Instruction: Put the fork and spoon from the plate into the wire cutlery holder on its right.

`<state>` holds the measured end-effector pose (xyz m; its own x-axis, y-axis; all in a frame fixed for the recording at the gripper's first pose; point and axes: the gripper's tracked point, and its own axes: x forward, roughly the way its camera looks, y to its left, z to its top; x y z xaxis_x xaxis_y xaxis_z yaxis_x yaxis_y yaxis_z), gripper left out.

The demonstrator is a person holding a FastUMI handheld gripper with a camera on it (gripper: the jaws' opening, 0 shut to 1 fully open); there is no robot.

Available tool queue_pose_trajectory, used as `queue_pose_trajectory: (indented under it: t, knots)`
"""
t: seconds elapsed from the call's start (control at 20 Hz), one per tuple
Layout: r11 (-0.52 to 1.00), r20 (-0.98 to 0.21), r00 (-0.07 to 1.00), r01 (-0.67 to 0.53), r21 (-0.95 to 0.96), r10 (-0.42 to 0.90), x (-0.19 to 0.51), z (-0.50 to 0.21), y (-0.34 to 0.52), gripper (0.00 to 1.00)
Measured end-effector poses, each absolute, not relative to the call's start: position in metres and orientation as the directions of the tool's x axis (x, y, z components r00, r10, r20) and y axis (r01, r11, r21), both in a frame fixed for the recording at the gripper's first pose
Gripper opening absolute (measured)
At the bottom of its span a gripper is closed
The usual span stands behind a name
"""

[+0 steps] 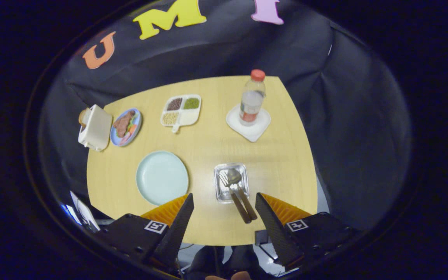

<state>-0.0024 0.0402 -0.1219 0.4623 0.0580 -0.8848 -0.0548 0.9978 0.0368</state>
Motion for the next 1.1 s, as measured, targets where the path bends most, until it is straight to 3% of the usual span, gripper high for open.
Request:
queue_pose_trajectory:
  t: [0.2, 0.45, 0.75, 1.1]
  knots:
    - [0.994, -0.709, 0.699, -0.104, 0.029, 0.094, 0.02, -0.063, 0.072, 0.96]
    - [0.991, -0.457, 0.88, -0.128, 0.042, 0.133, 0.021, 0.01, 0.111, 0.97]
    - [0.99, -0.279, 0.95, -0.138, 0.033, 0.142, 0.006, 0.039, 0.14, 0.97]
    - [0.992, -0.211, 0.969, -0.119, 0.046, 0.126, -0.009, 0.048, 0.158, 0.97]
